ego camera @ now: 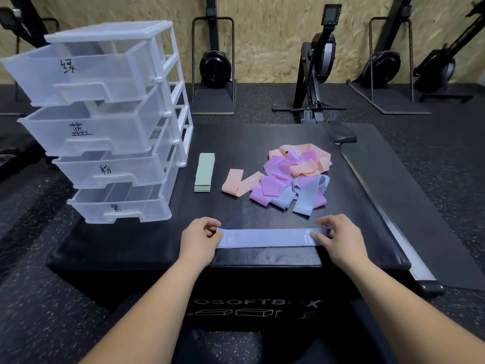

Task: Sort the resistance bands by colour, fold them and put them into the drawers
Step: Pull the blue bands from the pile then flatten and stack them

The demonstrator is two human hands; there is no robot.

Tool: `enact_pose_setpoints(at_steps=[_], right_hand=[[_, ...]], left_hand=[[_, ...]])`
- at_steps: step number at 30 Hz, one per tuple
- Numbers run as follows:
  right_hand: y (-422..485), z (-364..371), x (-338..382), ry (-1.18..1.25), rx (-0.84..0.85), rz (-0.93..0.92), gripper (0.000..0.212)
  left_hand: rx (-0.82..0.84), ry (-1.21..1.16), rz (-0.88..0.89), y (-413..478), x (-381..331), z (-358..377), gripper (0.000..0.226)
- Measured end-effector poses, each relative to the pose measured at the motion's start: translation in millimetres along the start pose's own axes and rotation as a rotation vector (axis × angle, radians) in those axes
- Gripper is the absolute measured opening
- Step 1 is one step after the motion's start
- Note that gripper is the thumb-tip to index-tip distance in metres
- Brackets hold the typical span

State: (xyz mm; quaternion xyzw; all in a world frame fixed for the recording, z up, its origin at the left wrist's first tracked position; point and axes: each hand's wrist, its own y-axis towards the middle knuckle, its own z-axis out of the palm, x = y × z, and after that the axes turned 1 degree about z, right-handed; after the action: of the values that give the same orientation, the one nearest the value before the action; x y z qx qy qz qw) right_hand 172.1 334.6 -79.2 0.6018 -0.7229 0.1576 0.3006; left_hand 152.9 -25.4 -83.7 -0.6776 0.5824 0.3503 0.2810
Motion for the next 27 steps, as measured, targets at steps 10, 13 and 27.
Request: enact_pose_setpoints(at_steps=[10,13,27], right_hand=[[-18.0,0.4,-11.9,0.234,-0.025,-0.02,0.028],[-17.7,-6.0,-15.5,0.201,0.055,-0.052,0.041],[-19.6,6.8,-23.2,0.102,0.026,-0.102,0.039]], left_hand=[[0.187,0.013,0.173,-9.4,17.7,-11.4,0.036],[0.262,0.047,0.221,-8.1,19.8,-17.2,0.051],[0.23,0.111,0.31,-8.5,28.8,-11.2,0.044]])
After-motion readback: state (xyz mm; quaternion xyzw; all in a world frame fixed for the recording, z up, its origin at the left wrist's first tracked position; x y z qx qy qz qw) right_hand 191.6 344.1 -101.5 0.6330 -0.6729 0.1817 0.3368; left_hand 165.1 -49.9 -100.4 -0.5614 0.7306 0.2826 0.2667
